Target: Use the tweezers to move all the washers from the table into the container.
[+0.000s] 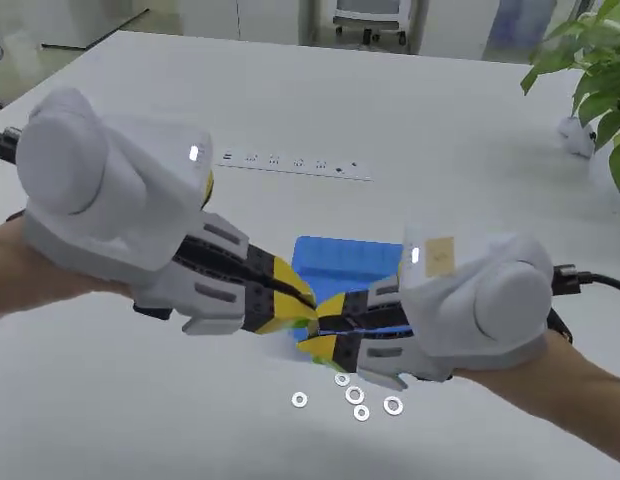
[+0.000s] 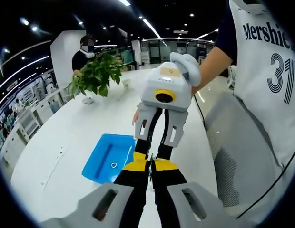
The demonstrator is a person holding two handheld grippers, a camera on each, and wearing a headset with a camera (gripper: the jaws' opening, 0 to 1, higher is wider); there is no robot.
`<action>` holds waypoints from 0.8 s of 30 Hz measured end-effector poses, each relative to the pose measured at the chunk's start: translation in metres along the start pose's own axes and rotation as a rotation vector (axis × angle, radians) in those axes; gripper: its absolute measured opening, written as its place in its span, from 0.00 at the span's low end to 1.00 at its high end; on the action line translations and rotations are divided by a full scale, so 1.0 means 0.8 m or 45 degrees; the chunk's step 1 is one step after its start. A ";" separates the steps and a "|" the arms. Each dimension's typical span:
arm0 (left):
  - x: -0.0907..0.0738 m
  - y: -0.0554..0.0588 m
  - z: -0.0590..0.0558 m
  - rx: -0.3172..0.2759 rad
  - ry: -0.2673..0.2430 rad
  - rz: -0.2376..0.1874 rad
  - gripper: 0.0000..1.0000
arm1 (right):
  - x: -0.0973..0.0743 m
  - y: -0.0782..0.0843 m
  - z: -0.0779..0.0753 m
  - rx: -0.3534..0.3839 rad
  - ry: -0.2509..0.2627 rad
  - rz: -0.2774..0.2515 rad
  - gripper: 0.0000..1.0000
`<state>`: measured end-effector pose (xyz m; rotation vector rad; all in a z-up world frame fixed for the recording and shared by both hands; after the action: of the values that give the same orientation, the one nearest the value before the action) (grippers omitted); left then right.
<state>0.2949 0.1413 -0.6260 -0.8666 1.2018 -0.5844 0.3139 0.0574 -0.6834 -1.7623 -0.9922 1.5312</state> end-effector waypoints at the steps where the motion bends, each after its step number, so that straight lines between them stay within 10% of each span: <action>1: 0.002 0.004 -0.004 -0.007 0.006 0.007 0.06 | 0.003 0.003 0.005 -0.001 0.002 0.005 0.11; 24: 0.019 0.054 -0.015 -0.091 0.033 0.095 0.06 | 0.043 0.038 0.025 0.107 -0.063 0.047 0.11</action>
<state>0.2854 0.1507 -0.6715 -0.8729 1.2789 -0.4963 0.3011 0.0686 -0.7303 -1.7004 -0.9100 1.6230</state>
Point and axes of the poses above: the centre of the closed fingertips' face, and the gripper's own axes: x roughly forward along the fingers, z roughly to its left, y roughly out of its underside, the point moved 7 cm from there along -x, roughly backward along the fingers, and after that the axes turned 2 degrees about -y, right-handed, at the moved point
